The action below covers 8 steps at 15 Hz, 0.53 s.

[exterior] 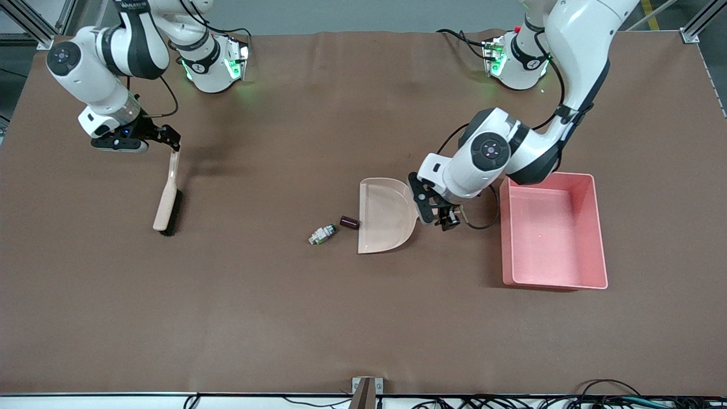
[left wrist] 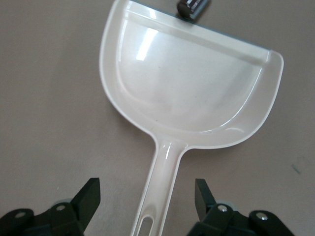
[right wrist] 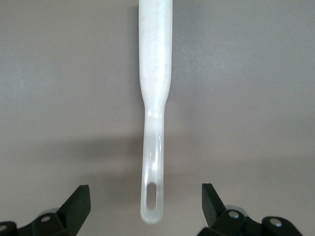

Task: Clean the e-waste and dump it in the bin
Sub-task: 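Grasp the dustpan handle with the left gripper while the right gripper grasps the brush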

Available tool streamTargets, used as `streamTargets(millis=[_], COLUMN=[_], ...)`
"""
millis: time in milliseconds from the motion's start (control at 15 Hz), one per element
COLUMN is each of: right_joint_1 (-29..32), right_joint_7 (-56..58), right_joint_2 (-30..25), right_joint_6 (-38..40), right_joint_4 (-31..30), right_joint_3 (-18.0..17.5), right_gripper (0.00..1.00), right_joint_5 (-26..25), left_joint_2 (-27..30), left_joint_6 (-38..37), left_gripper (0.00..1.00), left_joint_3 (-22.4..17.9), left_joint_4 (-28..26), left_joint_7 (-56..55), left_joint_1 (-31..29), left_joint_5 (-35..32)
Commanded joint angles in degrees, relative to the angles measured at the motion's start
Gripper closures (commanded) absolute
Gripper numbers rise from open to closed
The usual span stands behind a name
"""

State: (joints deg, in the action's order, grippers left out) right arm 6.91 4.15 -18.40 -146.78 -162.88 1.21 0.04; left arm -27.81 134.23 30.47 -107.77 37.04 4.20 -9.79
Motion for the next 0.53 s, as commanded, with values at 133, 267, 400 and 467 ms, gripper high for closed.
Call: streamTargets(millis=[133,267,400,467], right_joint_1=[1.17,1.17,1.17,1.17], right_joint_7=[-0.10,-0.19,-0.19,-0.19], right_joint_2=[8.63,11.80,12.16,12.16], right_joint_6=[-13.07,-16.59,-16.61,-16.52], right_joint_4=[-2.18,-2.26,-2.26,-2.18], right_joint_3=[-0.60,-0.60,-0.60,-0.60], right_gripper=[0.00,0.04,0.16,0.24], right_joint_5=[0.75,0.83,0.83,0.75], left_joint_2=[-2.86,-3.12,-4.35,-4.88], left_joint_6=[1.21,1.21,2.17,2.96], left_gripper=[0.22,0.26,0.26,0.26], left_joint_3=[0.38,0.38,0.38,0.38], left_joint_4=[1.07,1.07,1.16,1.07], left_joint_7=[0.31,-0.04,-0.22,-0.30], left_joint_1=[1.42,1.87,1.78,1.87], left_joint_5=[-6.28,-8.74,-10.24,-10.42])
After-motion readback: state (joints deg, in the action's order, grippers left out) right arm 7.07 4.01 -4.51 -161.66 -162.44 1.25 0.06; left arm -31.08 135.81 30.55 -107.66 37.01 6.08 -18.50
